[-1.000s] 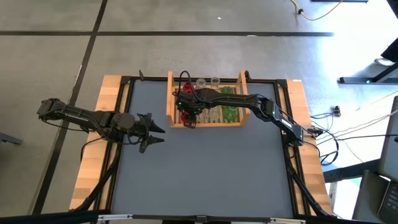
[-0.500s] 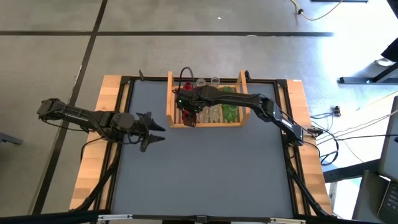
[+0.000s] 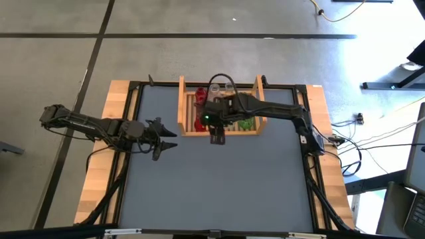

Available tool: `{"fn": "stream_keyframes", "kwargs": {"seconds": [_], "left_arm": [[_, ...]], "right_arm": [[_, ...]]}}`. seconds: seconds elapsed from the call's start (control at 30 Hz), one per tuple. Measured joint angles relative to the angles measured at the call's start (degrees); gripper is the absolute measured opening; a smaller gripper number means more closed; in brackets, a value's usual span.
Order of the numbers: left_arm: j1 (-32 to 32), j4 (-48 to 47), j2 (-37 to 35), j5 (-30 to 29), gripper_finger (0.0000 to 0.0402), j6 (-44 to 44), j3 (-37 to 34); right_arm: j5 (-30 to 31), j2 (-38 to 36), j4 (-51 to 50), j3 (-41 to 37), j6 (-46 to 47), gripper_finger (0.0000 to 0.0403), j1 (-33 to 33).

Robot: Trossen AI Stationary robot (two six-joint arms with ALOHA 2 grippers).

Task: Sort vases onto shelf
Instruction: Return to Home Position

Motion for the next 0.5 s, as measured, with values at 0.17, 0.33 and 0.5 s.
{"fn": "stream_keyframes", "kwargs": {"seconds": [0.17,0.33,0.5], "left_arm": [[0.0,0.5,0.0,-0.9,0.0206,2.5,-0.7],[0.0,1.2,0.0,-0.9,0.0206,2.5,-2.3],[0.0,2.6,0.0,-0.9,0.0206,3.2,-2.5]], "right_arm": [[0.0,-3.9,-3.2,-1.1,1.7,0.0213,1.9],[0.1,-12.5,4.9,-13.1,2.1,0.0212,2.0],[1.1,-26.1,17.2,-33.0,2.2,0.0212,1.6]]}}
